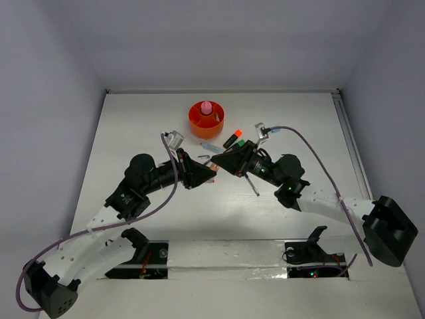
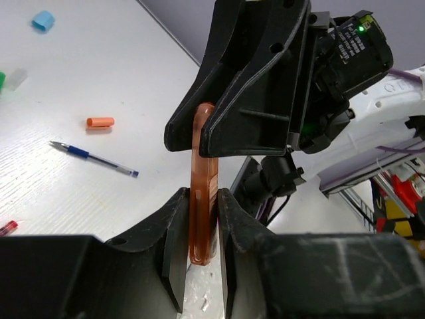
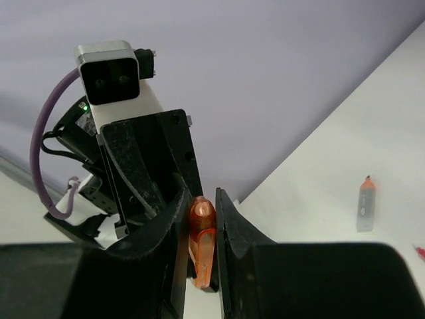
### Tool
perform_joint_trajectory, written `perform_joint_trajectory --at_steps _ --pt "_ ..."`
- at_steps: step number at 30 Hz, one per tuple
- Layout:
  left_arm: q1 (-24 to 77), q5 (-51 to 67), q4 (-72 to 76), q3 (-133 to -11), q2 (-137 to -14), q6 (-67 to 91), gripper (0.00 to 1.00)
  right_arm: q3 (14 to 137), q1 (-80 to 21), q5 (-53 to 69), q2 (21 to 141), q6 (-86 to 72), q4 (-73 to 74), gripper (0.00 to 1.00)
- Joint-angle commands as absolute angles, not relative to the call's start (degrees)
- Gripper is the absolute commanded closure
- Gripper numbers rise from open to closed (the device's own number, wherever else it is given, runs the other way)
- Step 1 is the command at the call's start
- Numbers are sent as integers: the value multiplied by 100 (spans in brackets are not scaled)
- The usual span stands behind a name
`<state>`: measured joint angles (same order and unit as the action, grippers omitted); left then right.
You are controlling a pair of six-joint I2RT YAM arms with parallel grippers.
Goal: Sort the stationery into containers
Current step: Close the pen cap on the pen, then place the pen in the storage box.
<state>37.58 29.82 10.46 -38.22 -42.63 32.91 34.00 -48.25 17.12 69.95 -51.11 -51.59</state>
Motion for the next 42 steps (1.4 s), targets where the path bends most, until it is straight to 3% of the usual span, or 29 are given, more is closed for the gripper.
perform_joint_trajectory --at_steps 1,4,5,7,8,10,13,16,17,22,25,26,28,42 --pt "3612 2206 3718 -4175 -3771 3463 84 2935 -4528 3234 7497 -5316 -3699 100" --pt "3612 2092 3490 -4122 -3648 3331 66 3198 -4299 3252 7444 -5581 -3832 100" --pt "3612 2048 3428 -4105 -3613 3296 51 3278 -4185 3243 7418 -5651 -3832 100" --pt "3612 1925 3261 -4078 -3542 3191 37 3524 -4131 3164 7365 -5721 -3788 100" --pt "3612 1881 3148 -4078 -3498 3156 22 3603 -4000 3129 7348 -5756 -3745 100" --pt "3612 1767 3033 -4078 -3463 3068 8 3796 -3921 3103 7339 -5827 -3762 100" --pt "3612 1530 2831 -3999 -3314 2988 7 4016 -3797 3085 7383 -5827 -3718 100" --pt "3612 1327 2619 -3763 -3094 2927 19 4183 -3683 3111 7418 -5783 -3683 100" --pt "3612 1327 2602 -3535 -3033 2962 28 4218 -3683 3111 7427 -5740 -3674 100" --pt "3612 1301 2426 -2840 -2664 3155 29 4613 -3473 2743 7374 -5152 -3016 100" --pt "3612 1134 2198 -2400 -2277 3199 22 4974 -3261 2242 7400 -4650 -2541 100" --pt "3612 1012 2093 -2208 -2102 3208 12 5166 -3139 2137 7435 -4458 -2410 100" --pt "3612 941 2074 -2022 -1952 3243 1 5395 -3007 1847 7645 -4325 -2329 100" --pt "3612 518 2575 -1100 -1872 2813 1 8594 -2620 142 10510 -2760 -1495 100"
